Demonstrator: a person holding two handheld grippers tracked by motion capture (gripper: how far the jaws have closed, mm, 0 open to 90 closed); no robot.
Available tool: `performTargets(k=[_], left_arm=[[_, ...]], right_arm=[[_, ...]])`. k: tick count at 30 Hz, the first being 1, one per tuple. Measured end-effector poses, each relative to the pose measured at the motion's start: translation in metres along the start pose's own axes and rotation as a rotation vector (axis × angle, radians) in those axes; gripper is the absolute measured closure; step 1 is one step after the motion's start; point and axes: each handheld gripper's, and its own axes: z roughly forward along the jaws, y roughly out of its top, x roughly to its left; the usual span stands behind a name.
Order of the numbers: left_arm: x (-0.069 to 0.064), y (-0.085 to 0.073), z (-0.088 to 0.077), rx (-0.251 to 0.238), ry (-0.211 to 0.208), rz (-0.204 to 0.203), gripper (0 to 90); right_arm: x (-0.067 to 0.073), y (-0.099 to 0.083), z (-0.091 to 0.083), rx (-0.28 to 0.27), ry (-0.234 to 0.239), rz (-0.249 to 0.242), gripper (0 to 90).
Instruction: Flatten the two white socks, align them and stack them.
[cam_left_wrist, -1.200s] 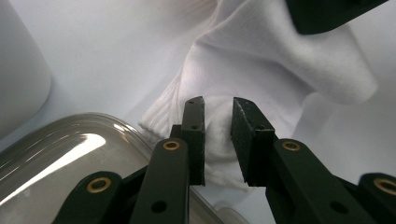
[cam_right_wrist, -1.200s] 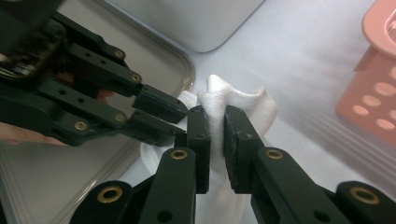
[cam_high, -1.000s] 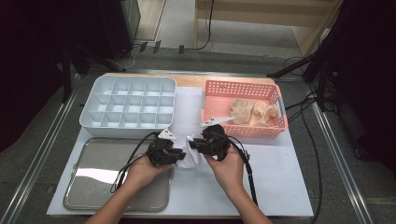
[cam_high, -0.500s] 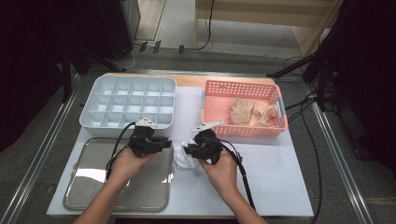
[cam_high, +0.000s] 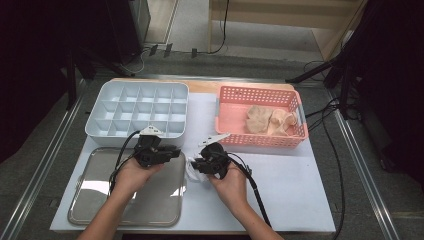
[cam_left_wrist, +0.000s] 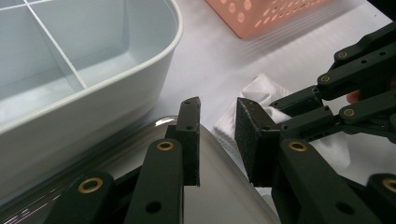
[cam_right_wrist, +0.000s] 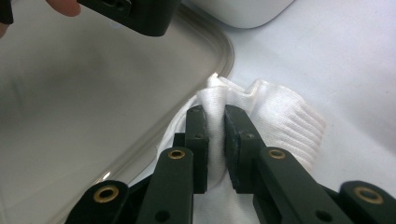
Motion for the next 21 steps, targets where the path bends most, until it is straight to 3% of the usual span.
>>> performTargets(k=[7,14,18,21], left_arm=[[0.0,0.0,0.0,0.0,-0.002,0.003,72.0],[0.001,0.0,0.0,0.002,0.002,0.0,71.8],[0.001,0.0,-0.001,0.002,0.004,0.0,71.7],[0.001,0.0,0.0,0.002,0.002,0.0,71.7]], right_arm=[[0.001,0.005,-0.012,-0.012,0.034,0.0,71.2],[0.006,0.01,-0.024,-0.036,0.035,-0.022,66.5],[0.008,0.013,-0.038,-0.065,0.049,-0.018,72.0],[0.004,0.011,-0.049,-0.079,0.038,-0.016,85.4]])
